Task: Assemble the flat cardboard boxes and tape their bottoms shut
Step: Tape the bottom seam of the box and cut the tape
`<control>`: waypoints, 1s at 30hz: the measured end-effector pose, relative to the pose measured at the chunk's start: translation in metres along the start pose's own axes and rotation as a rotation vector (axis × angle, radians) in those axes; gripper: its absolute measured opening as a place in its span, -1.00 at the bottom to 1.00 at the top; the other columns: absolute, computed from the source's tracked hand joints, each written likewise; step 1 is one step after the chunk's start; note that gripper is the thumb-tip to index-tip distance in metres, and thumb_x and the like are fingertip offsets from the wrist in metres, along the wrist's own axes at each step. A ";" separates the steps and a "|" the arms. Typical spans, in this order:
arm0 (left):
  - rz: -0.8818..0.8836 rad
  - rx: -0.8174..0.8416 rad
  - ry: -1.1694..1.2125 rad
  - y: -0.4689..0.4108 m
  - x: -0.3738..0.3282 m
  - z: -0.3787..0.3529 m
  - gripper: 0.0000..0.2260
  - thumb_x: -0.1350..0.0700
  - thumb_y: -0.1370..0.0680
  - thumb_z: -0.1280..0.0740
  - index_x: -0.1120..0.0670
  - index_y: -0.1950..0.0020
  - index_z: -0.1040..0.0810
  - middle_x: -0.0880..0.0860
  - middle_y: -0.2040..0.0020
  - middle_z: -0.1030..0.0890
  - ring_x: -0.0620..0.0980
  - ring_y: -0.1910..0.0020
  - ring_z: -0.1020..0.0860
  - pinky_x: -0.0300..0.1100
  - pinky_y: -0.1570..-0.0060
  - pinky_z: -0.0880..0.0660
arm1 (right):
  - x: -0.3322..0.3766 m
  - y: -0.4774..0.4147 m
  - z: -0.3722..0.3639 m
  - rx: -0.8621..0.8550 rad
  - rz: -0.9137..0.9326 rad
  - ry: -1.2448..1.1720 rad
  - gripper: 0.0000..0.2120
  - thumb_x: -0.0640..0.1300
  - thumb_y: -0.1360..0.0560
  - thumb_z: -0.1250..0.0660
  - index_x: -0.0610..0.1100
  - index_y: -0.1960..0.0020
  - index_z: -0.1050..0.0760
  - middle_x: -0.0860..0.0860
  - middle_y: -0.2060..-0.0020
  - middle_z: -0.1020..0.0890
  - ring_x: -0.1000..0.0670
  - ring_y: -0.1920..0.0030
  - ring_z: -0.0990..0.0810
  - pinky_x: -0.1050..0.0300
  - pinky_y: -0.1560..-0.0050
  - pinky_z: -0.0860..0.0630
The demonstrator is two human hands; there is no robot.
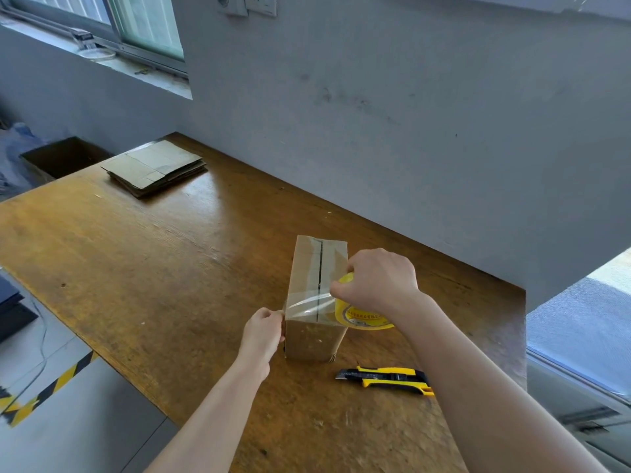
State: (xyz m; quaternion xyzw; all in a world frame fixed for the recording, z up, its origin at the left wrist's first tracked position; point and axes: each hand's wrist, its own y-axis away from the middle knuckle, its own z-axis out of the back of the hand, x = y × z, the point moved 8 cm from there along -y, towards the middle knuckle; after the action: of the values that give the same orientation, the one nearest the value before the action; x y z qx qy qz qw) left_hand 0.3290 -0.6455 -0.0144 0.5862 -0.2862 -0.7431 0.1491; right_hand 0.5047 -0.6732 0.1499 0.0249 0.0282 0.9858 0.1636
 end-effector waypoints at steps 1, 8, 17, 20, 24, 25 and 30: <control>0.017 0.018 0.003 -0.001 0.002 -0.002 -0.79 0.09 -0.67 -0.14 0.12 0.00 -0.53 0.11 0.11 -0.54 0.01 0.15 -0.45 -0.14 0.17 -0.40 | -0.001 0.000 0.000 0.001 -0.005 -0.015 -0.59 0.26 -0.47 -0.26 -0.04 -0.03 -0.63 0.08 0.23 -0.63 0.06 0.25 -0.58 0.21 0.31 -0.49; 0.005 0.000 -0.265 -0.013 0.001 0.008 -0.94 0.14 -0.63 -0.26 0.06 -0.09 -0.46 0.07 0.00 -0.56 -0.03 0.09 -0.50 -0.08 -0.03 -0.52 | -0.002 0.001 -0.001 0.003 -0.015 -0.036 -0.62 0.25 -0.45 -0.28 -0.04 0.01 -0.61 0.09 0.29 -0.58 0.08 0.31 -0.53 0.23 0.36 -0.44; -0.402 -0.158 0.009 0.028 -0.047 0.002 -0.71 0.01 -0.69 -0.10 0.04 -0.29 -0.53 -0.09 -0.11 -0.56 -0.08 -0.18 -0.50 0.00 -0.29 -0.47 | -0.002 0.002 -0.002 -0.009 -0.030 -0.035 -0.63 0.23 -0.45 -0.28 -0.06 0.02 -0.59 0.08 0.29 -0.58 0.06 0.31 -0.52 0.23 0.39 -0.40; -0.193 -0.046 0.087 0.021 -0.039 -0.012 -0.66 -0.03 -0.70 -0.06 0.04 -0.36 -0.48 -0.03 -0.15 -0.51 -0.06 -0.21 -0.43 0.01 -0.34 -0.35 | -0.003 0.002 -0.001 -0.021 -0.028 -0.035 -0.62 0.24 -0.46 -0.27 -0.05 0.00 -0.61 0.08 0.26 -0.60 0.07 0.30 -0.53 0.23 0.38 -0.43; -0.213 -0.012 -0.072 0.011 -0.033 -0.018 -0.65 -0.05 -0.69 -0.06 0.03 -0.33 -0.53 -0.03 -0.08 -0.56 -0.04 -0.17 -0.47 -0.03 -0.24 -0.40 | -0.009 0.005 -0.002 -0.031 -0.016 -0.079 -0.63 0.21 -0.49 -0.23 -0.06 0.09 -0.64 0.07 0.30 -0.60 0.07 0.32 -0.53 0.24 0.38 -0.43; -0.257 -0.034 -0.143 0.009 -0.035 -0.017 -0.65 -0.04 -0.69 -0.05 0.04 -0.29 -0.55 -0.05 -0.02 -0.56 -0.07 -0.09 -0.49 -0.08 -0.15 -0.44 | -0.010 0.005 -0.003 -0.026 -0.006 -0.099 -0.63 0.21 -0.50 -0.23 -0.06 0.09 -0.64 0.08 0.32 -0.58 0.08 0.33 -0.52 0.25 0.40 -0.42; -0.374 -0.121 -0.360 0.004 -0.045 -0.015 -0.66 -0.03 -0.70 -0.02 0.02 -0.13 -0.57 -0.01 0.03 -0.60 -0.04 0.01 -0.55 -0.15 0.08 -0.46 | -0.032 0.004 -0.007 0.043 -0.069 -0.329 -0.59 0.29 -0.44 -0.31 0.02 0.40 -0.43 0.11 0.47 -0.41 0.11 0.43 -0.41 0.24 0.48 -0.28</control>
State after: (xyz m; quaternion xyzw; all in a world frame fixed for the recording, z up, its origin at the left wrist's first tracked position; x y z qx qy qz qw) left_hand 0.3548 -0.6272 0.0209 0.4775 -0.1500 -0.8657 -0.0092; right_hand 0.5336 -0.6877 0.1417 0.1883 0.0227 0.9614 0.1993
